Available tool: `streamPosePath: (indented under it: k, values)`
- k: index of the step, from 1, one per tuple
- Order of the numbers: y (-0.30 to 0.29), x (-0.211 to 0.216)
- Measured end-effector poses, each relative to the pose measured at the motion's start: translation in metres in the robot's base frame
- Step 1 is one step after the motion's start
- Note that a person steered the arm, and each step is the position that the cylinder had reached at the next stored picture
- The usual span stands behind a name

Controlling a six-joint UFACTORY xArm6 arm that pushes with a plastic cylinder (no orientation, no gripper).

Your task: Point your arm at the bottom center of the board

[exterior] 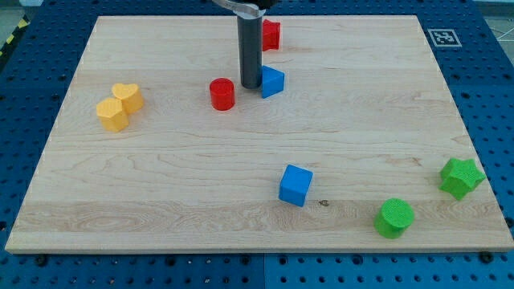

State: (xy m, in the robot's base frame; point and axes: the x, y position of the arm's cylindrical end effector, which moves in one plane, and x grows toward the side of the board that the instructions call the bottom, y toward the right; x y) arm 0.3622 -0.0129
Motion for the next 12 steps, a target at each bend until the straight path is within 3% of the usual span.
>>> streamPosePath:
  k: [3,6,9,12]
  values:
    - [0.015,0.062]
    - [0.107,0.059]
    - [0.078,0.004]
    - [0.066,0.078]
